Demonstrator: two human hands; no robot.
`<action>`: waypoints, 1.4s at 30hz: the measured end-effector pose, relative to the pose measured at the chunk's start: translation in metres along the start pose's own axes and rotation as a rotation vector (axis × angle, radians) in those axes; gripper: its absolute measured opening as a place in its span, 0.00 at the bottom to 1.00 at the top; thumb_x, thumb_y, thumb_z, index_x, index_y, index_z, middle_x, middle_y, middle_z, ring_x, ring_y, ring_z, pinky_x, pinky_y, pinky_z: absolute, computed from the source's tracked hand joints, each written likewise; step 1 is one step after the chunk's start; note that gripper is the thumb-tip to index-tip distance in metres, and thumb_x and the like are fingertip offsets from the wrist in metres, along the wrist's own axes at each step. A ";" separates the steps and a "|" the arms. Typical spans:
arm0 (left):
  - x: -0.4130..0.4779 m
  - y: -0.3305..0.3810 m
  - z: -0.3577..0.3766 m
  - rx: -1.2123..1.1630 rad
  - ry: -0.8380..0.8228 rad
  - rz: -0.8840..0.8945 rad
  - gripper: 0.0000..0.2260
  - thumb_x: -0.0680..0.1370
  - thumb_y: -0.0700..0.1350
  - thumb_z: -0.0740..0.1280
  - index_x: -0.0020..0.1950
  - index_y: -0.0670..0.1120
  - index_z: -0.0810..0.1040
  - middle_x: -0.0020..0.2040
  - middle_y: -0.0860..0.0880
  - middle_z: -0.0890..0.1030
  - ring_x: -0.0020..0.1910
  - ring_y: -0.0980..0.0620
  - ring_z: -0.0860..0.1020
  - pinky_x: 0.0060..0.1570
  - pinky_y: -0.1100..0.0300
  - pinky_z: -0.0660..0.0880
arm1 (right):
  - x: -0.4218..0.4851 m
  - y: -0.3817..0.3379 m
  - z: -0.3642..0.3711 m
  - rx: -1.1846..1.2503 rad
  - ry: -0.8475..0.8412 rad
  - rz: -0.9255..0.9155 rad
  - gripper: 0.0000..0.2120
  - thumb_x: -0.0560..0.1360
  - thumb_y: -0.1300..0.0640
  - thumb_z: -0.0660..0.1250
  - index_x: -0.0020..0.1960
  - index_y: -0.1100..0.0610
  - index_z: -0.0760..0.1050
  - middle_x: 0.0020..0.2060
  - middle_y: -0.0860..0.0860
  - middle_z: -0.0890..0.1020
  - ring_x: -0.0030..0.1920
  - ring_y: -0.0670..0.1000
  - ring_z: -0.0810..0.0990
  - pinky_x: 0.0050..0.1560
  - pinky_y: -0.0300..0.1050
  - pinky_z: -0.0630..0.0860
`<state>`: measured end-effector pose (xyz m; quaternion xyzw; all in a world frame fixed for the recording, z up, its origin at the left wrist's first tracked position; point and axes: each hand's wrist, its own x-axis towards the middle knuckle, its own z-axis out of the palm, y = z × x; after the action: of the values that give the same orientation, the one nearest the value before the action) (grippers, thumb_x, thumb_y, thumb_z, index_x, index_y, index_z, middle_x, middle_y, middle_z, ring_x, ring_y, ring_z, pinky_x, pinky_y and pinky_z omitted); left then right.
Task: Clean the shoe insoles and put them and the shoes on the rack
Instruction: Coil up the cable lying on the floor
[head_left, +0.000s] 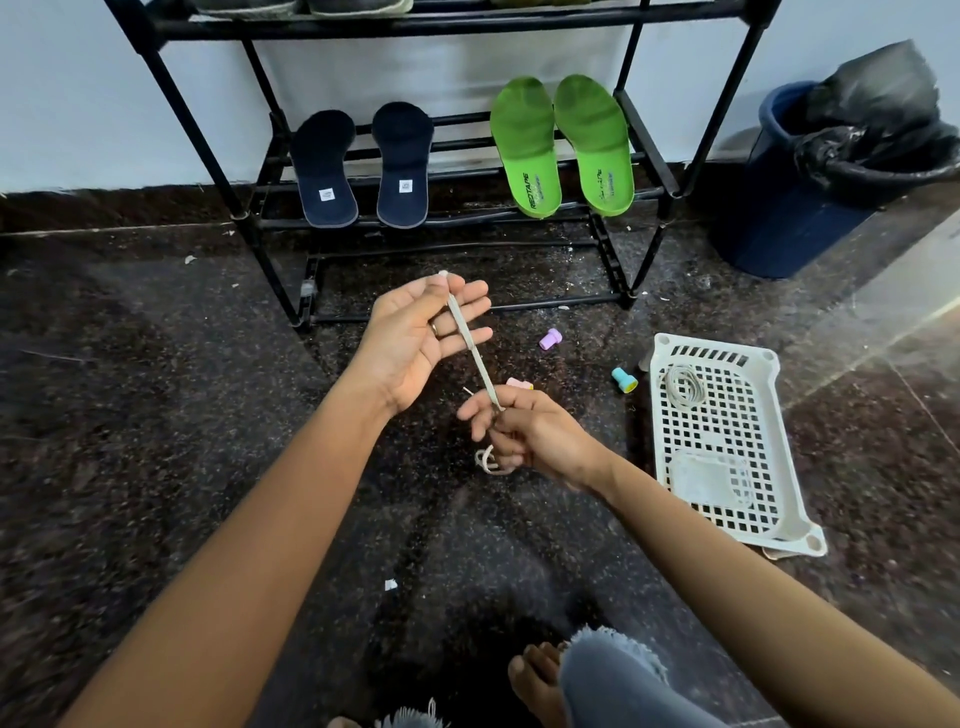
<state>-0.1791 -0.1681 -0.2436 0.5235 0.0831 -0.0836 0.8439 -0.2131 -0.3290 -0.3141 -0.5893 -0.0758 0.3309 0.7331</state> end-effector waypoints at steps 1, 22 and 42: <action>0.001 0.002 -0.001 0.001 0.004 0.007 0.10 0.83 0.41 0.58 0.48 0.41 0.77 0.53 0.40 0.83 0.57 0.43 0.82 0.52 0.44 0.81 | -0.001 0.000 0.002 0.049 0.016 0.019 0.16 0.74 0.72 0.49 0.54 0.62 0.72 0.35 0.57 0.76 0.23 0.45 0.59 0.23 0.35 0.59; 0.003 -0.001 0.003 -0.049 -0.009 0.028 0.10 0.83 0.41 0.59 0.49 0.41 0.78 0.51 0.40 0.84 0.57 0.43 0.82 0.53 0.43 0.80 | -0.001 -0.005 -0.001 -0.020 0.154 -0.093 0.15 0.79 0.66 0.57 0.62 0.53 0.71 0.40 0.55 0.78 0.23 0.44 0.61 0.22 0.35 0.58; 0.005 -0.004 0.008 -0.012 -0.013 0.056 0.09 0.83 0.40 0.59 0.50 0.40 0.79 0.51 0.42 0.85 0.57 0.45 0.82 0.53 0.45 0.80 | -0.009 -0.019 0.015 -0.232 -0.059 -0.174 0.23 0.80 0.53 0.46 0.52 0.67 0.76 0.41 0.58 0.80 0.40 0.52 0.77 0.43 0.43 0.72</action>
<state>-0.1751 -0.1776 -0.2444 0.5201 0.0635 -0.0629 0.8494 -0.2204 -0.3240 -0.2900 -0.6515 -0.1859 0.2720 0.6834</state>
